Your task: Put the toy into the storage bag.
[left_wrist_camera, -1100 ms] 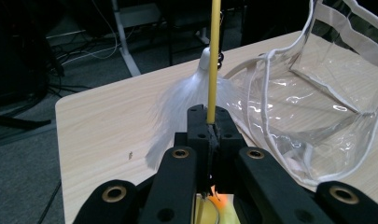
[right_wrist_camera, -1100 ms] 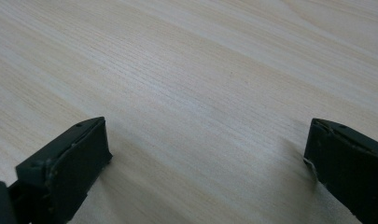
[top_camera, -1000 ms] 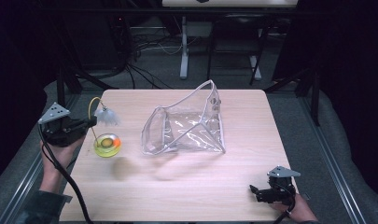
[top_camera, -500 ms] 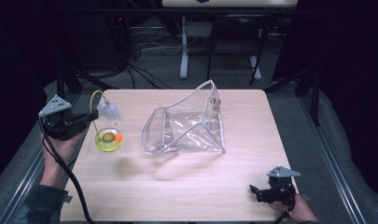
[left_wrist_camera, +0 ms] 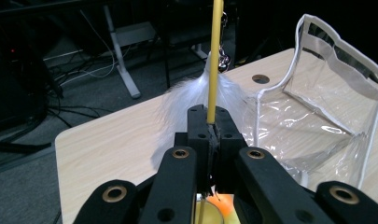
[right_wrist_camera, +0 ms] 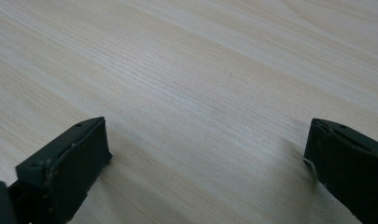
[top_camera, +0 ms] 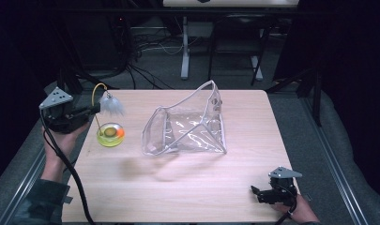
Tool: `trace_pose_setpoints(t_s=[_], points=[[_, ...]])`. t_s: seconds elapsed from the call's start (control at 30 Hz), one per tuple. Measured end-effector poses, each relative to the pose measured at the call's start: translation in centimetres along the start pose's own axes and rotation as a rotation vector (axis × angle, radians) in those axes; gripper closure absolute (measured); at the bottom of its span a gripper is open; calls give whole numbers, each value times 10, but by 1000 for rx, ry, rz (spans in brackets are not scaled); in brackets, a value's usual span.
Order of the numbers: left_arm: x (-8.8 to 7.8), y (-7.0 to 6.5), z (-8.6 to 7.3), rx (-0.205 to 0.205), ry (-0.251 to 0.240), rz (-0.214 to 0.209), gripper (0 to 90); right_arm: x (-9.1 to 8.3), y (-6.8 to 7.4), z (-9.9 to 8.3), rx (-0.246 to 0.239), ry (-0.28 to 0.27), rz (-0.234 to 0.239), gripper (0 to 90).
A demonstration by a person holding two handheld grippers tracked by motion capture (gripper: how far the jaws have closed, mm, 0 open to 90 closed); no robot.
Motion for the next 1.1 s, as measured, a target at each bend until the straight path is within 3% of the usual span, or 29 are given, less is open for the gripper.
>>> trace_pose_setpoints(t_s=[1.1], points=[[20,-16,54,39,-46,-39,885,0,0,0,-2,1,-2,0]])
Point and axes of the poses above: each handheld gripper's, and its own axes: x roughly forward along the jaws, z roughly out of its top, y roughly to its left, the point moved 5 cm from there along x, roughly forward along the jaws, and after that the axes turned 10 degrees about z, right-handed, at the moved point
